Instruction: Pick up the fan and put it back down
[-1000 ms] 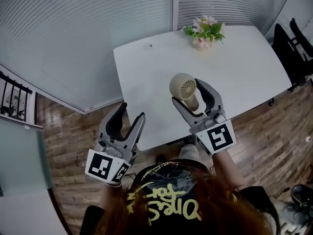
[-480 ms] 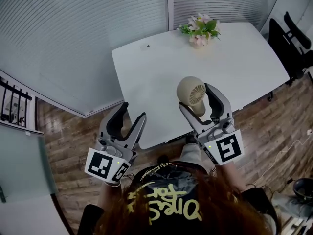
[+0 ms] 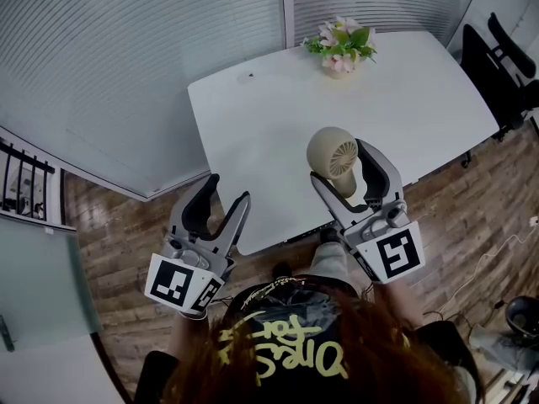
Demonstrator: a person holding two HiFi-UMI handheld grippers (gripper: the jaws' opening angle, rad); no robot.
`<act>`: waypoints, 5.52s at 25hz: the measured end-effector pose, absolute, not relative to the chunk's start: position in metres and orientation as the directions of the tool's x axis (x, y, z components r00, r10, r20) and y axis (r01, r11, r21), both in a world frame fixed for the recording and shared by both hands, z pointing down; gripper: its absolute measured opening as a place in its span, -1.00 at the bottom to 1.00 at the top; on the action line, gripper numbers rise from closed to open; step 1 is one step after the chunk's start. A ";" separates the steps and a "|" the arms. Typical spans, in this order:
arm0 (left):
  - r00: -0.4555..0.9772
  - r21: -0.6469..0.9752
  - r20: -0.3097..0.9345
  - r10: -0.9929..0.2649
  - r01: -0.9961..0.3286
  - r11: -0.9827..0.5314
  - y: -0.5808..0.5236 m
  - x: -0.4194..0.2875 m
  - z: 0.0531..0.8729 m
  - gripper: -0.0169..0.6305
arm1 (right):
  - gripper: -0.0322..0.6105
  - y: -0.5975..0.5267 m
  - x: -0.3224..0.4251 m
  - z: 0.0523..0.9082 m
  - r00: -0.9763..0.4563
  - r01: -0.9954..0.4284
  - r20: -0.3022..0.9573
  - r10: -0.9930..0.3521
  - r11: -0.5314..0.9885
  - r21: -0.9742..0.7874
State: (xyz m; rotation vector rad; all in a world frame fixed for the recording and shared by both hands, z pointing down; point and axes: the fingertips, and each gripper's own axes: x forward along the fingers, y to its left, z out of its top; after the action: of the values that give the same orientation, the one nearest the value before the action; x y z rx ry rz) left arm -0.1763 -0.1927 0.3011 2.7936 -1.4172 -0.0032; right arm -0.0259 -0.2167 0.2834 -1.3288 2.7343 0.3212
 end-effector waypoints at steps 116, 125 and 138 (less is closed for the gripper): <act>0.283 0.032 0.075 -0.956 -0.959 -0.281 -0.314 -0.050 0.328 -0.31 | 0.11 -0.445 0.103 0.547 -0.668 -0.585 0.537 -0.515 0.809 0.048; 0.292 0.038 0.069 -0.954 -0.956 -0.290 -0.313 -0.050 0.329 -0.31 | 0.11 -0.443 0.102 0.548 -0.670 -0.577 0.547 -0.503 0.815 0.042; 0.391 0.054 0.051 -0.919 -0.920 -0.388 -0.310 -0.079 0.323 -0.31 | 0.13 -0.432 0.097 0.518 -0.614 -0.682 0.488 -0.620 0.729 0.069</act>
State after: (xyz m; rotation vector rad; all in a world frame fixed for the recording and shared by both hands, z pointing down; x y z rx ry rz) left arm -0.0795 -0.3101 0.3233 2.5577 -1.6944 0.0188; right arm 0.0968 -0.4315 0.5179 -1.3653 3.3682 -0.2319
